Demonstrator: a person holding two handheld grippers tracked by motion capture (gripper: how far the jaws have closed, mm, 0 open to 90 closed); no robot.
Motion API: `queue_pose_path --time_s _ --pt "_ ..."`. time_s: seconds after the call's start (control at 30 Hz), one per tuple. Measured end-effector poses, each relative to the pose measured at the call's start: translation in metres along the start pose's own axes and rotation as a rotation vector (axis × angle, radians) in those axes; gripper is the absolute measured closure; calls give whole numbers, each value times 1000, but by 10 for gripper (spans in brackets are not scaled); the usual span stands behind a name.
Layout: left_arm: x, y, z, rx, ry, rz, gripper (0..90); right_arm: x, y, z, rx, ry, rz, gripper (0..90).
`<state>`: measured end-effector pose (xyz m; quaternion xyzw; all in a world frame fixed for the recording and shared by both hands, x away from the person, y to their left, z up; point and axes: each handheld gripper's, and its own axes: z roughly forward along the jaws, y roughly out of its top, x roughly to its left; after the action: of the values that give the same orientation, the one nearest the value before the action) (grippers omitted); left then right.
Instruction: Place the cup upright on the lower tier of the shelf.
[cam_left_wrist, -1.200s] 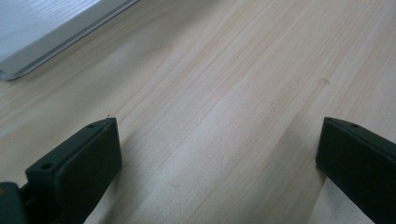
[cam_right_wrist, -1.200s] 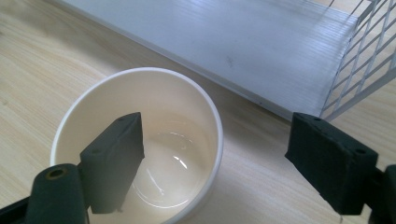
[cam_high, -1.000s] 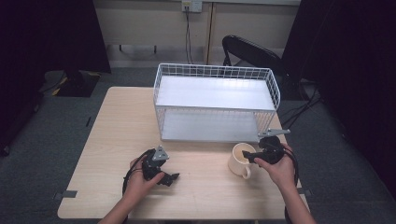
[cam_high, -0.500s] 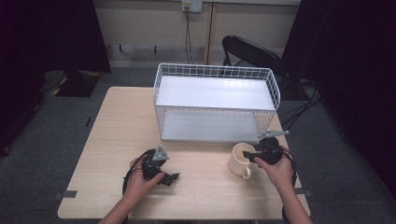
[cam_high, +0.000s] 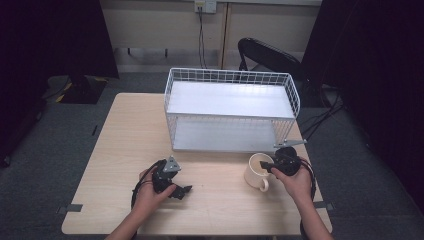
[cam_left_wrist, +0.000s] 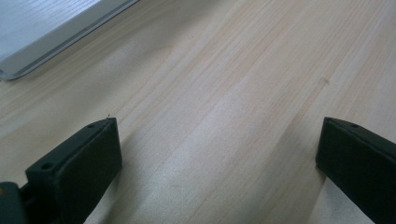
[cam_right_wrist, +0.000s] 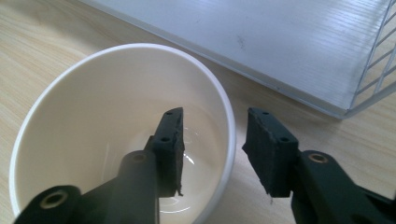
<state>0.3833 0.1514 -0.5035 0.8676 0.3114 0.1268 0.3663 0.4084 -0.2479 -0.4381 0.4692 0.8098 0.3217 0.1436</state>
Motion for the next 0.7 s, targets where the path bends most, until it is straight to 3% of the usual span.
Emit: queue_pose_path --time_s 0.47,0.7 --pt "0 0 0 0 0 1 0 2 1 2 25 9 -39 754" --pt "0 0 0 0 0 0 0 2 1 2 27 6 -60 778"
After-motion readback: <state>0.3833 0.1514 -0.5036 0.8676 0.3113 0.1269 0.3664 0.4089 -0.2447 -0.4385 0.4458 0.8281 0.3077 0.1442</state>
